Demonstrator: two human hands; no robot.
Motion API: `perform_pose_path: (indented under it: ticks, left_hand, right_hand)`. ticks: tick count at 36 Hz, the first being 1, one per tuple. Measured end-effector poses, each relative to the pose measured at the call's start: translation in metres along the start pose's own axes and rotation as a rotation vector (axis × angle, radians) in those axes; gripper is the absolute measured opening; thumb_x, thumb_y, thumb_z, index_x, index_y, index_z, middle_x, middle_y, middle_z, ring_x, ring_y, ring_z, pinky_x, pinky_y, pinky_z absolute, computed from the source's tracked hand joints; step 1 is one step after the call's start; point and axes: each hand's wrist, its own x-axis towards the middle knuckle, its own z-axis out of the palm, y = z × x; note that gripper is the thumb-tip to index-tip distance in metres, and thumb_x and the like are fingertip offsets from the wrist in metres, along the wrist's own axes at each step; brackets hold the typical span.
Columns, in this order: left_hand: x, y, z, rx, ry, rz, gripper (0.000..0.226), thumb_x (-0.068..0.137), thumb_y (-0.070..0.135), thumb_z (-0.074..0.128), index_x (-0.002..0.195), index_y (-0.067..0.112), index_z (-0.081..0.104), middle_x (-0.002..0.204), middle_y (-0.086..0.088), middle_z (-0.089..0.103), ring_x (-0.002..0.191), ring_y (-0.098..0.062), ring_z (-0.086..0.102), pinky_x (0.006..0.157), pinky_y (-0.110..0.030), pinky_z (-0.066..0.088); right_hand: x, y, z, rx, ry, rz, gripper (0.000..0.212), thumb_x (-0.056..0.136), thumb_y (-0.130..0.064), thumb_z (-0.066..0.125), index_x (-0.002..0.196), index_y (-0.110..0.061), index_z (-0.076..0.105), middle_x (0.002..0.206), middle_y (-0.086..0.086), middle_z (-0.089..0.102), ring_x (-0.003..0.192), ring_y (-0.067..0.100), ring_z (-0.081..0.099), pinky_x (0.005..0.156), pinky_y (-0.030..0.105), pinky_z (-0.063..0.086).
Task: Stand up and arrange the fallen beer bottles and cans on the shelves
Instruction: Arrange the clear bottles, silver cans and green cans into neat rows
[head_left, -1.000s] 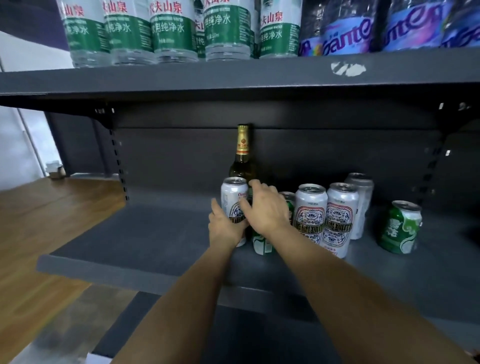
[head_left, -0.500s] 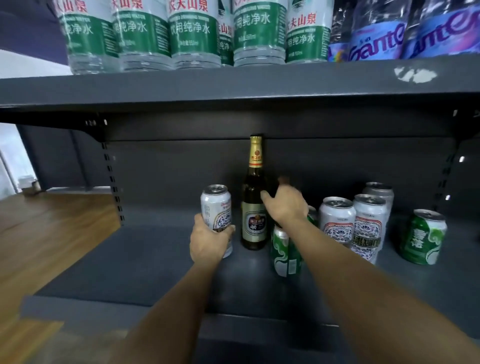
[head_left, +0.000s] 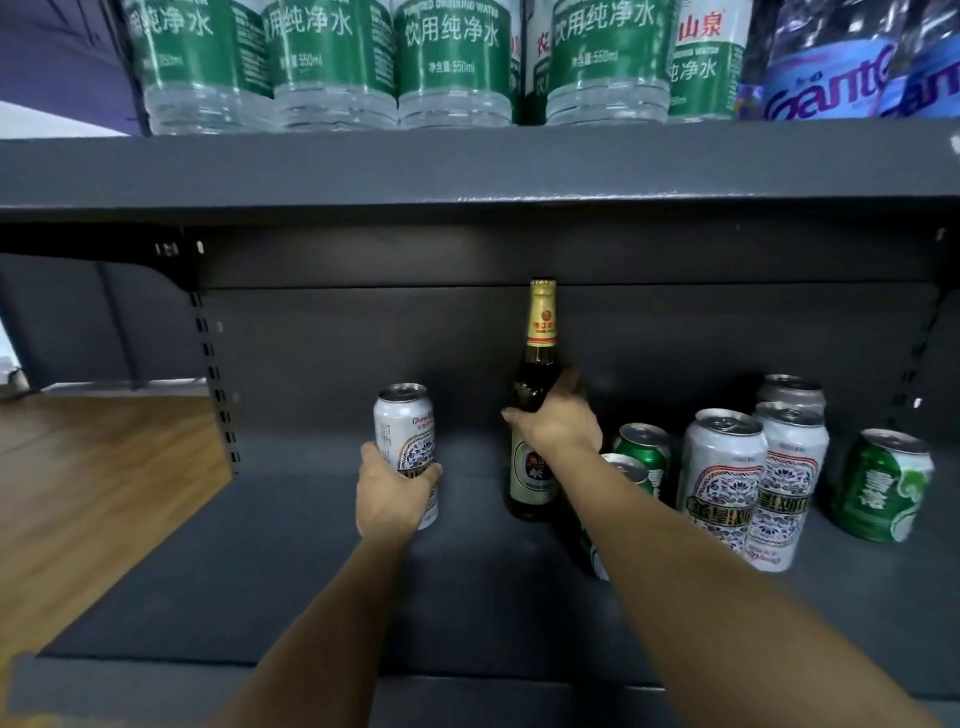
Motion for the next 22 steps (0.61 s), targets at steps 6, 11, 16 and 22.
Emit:
perform_pose_path:
  ticks: [6,11,16,22]
  left_hand:
    - [-0.017,0.023,-0.002,0.074,0.39,0.267,0.084,0.07,0.054,0.074,0.135,0.01,0.046,0.125,-0.013,0.054,0.118,-0.033,0.048,0.1,-0.047,0.035]
    - [-0.032,0.042,-0.002,0.173,0.401,0.611,0.068,0.075,0.058,0.056,0.124,0.012,0.051,0.11,-0.008,0.055,0.104,-0.027,0.049,0.088,-0.038,0.038]
    - [-0.051,0.045,0.015,0.0,-0.035,0.375,0.083,0.07,0.043,0.078,0.139,0.02,0.038,0.117,0.003,0.05,0.111,-0.019,0.051,0.091,-0.044,0.048]
    - [-0.064,0.037,0.024,-0.038,-0.434,0.149,0.113,0.046,0.053,0.079,0.143,0.03,0.025,0.129,0.0,0.055,0.118,-0.022,0.055,0.1,-0.045,0.046]
  right_hand:
    - [0.0,-0.002,0.002,0.023,0.03,0.015,0.079,0.08,-0.044,0.074,0.136,-0.011,0.029,0.132,0.014,0.049,0.116,0.037,0.056,0.081,0.037,0.045]
    - [-0.009,-0.005,0.001,0.011,0.085,0.057,0.082,0.075,-0.046,0.077,0.134,-0.012,0.032,0.129,0.013,0.053,0.112,0.035,0.059,0.074,0.035,0.043]
    - [-0.032,-0.013,0.003,0.043,0.117,0.034,0.073,0.072,-0.043,0.078,0.126,-0.014,0.037,0.125,0.01,0.052,0.111,0.032,0.058,0.075,0.034,0.042]
    - [-0.059,-0.023,-0.003,0.077,0.125,-0.046,0.071,0.07,-0.049,0.078,0.121,-0.016,0.04,0.121,0.006,0.053,0.109,0.031,0.059,0.074,0.033,0.039]
